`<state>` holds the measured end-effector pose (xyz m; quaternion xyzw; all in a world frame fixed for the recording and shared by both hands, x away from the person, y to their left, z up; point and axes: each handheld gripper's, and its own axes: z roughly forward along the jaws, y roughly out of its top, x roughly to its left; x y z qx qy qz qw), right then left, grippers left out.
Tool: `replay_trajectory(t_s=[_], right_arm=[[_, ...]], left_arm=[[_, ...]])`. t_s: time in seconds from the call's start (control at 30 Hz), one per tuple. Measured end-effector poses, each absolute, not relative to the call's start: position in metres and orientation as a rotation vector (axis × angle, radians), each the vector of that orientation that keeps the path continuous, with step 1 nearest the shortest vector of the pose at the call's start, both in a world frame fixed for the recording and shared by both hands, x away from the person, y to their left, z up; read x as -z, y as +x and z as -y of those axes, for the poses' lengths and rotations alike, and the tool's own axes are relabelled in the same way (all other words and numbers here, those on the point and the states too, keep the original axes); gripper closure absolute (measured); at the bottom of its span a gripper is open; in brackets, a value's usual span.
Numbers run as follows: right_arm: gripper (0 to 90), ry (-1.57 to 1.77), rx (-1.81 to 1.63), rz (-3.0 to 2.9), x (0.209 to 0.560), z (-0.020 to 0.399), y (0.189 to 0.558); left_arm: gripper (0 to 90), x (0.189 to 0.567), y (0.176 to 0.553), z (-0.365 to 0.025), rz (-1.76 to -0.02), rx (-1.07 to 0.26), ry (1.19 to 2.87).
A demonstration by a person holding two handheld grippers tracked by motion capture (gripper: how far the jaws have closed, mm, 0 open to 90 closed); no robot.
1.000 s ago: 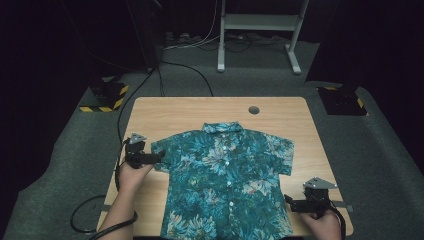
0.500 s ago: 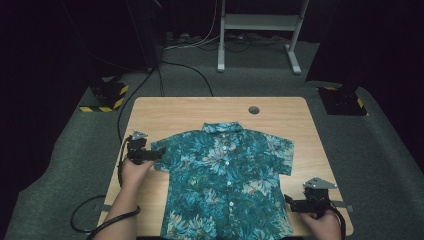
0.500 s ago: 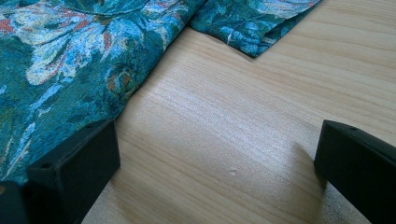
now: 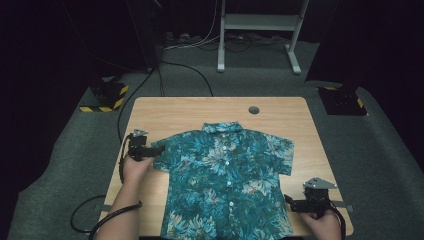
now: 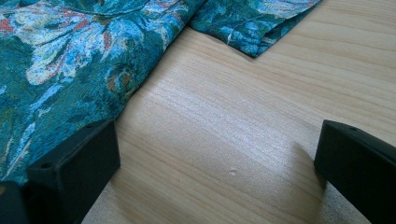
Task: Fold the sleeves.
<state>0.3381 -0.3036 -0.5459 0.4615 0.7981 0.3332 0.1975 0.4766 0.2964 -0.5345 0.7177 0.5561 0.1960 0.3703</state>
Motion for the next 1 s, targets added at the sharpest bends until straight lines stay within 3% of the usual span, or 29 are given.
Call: replay_trajectory(t_s=[0.47, 1.0], right_arm=[[0.0, 1.293, -0.933, -2.234, 0.546, 0.303, 0.338], [0.0, 1.292, -0.932, -2.234, 0.546, 0.303, 0.338]], left_arm=[[14.1, 0.541, 0.479, -0.301, -1.428, -0.495, 1.842], [52.4, 0.543, 0.468, -0.297, -1.397, -0.641, 1.877]])
